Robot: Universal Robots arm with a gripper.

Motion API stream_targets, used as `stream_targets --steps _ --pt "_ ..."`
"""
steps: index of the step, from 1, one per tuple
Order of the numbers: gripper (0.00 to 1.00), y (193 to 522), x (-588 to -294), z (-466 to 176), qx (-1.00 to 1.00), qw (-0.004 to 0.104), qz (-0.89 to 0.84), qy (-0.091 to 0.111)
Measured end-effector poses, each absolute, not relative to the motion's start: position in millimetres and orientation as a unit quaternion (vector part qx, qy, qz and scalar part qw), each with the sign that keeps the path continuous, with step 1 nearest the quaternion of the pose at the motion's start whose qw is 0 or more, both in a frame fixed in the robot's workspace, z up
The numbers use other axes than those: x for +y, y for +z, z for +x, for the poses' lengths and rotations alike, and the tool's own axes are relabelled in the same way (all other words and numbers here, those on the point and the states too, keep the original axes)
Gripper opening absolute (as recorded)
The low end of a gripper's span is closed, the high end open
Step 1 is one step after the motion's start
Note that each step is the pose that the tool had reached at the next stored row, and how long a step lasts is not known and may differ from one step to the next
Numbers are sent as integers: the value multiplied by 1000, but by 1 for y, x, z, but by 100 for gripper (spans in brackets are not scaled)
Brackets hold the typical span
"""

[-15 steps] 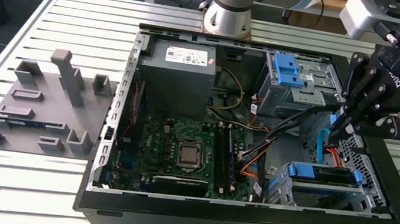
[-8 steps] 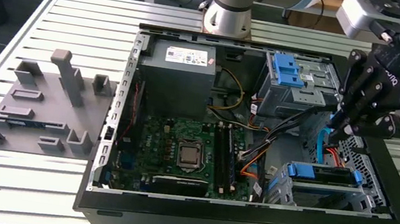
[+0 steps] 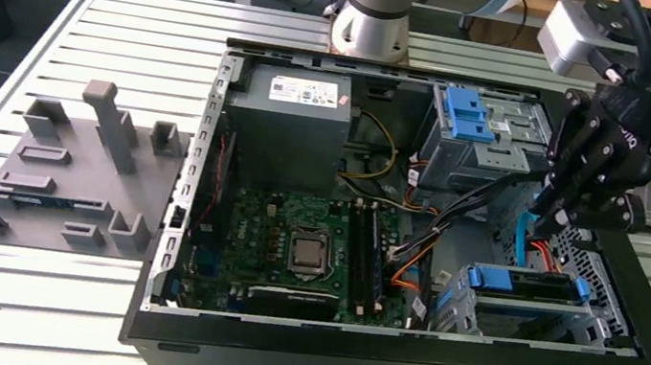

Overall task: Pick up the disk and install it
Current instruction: 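Insert the second disk wire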

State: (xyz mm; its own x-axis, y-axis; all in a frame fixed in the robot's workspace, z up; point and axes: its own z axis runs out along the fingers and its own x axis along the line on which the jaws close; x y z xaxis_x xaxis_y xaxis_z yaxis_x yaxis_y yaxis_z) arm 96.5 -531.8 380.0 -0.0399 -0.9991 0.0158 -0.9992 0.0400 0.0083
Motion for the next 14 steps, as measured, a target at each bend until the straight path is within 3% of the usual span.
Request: stream_targets --steps 6,9,14 --pt "25 374 -532 97 -721 6 693 13" --pt "17 371 -532 97 -721 4 693 18" --pt "16 370 -533 97 -721 -1 693 14"
